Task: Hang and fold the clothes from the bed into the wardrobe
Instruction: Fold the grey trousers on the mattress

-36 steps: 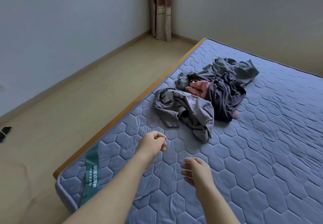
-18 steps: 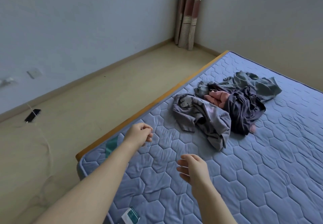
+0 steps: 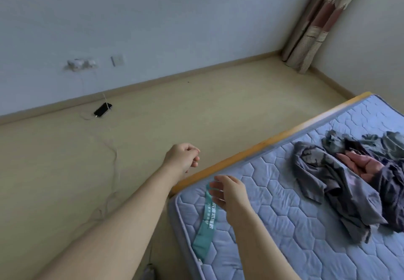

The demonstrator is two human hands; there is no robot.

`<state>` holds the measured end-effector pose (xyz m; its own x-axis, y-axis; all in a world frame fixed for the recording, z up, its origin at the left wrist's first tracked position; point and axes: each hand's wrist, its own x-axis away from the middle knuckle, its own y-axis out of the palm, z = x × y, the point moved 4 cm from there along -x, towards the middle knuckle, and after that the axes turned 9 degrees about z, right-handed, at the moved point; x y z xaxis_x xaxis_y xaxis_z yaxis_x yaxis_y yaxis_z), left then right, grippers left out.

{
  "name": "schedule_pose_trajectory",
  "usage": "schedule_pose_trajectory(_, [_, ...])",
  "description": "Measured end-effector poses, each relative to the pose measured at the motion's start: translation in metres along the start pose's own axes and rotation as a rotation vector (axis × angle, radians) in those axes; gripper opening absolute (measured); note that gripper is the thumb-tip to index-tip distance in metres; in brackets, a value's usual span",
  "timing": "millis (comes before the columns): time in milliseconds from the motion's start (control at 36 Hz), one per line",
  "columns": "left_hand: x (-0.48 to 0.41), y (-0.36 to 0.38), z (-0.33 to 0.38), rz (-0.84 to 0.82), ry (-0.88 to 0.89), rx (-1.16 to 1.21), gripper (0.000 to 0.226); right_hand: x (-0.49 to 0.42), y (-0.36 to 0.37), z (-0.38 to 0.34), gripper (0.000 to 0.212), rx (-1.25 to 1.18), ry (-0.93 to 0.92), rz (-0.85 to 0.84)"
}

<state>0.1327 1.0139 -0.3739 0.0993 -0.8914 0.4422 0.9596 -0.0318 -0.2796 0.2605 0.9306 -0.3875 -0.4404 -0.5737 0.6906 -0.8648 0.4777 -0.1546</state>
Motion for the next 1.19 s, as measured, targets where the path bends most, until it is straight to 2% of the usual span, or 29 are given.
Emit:
schedule_pose_trajectory(111, [-0.042, -0.064, -0.015, 0.082, -0.080, 0.010, 0.024, -0.005, 0.083, -0.012, 0.015, 0.039, 0.036, -0.053])
schedule_pose_trajectory(250, [-0.079, -0.124, -0.028, 0.149, -0.163, 0.084, 0.018, -0.008, 0.152, -0.025, 0.017, 0.080, 0.079, -0.110])
schedule_pose_trajectory(444, [-0.148, -0.174, -0.038, 0.201, -0.252, 0.143, 0.017, -0.046, 0.239, -0.043, 0.016, 0.181, 0.130, -0.143])
schedule_pose_trajectory(583, [-0.237, -0.201, -0.032, 0.237, -0.310, 0.166, 0.016, -0.098, 0.319, -0.080, 0.014, 0.259, 0.133, -0.193])
schedule_pose_trajectory(833, [-0.400, -0.232, 0.049, 0.288, -0.300, 0.155, 0.012, -0.193, 0.432, -0.203, 0.014, 0.244, 0.112, -0.199])
schedule_pose_trajectory(1056, [-0.505, -0.206, 0.139, 0.131, -0.238, 0.068, 0.011, -0.256, 0.454, -0.304, 0.012, 0.086, 0.109, -0.107])
schedule_pose_trajectory(1194, [-0.574, -0.169, 0.211, -0.011, -0.125, -0.012, 0.014, -0.305, 0.443, -0.363, 0.013, -0.068, 0.107, 0.033])
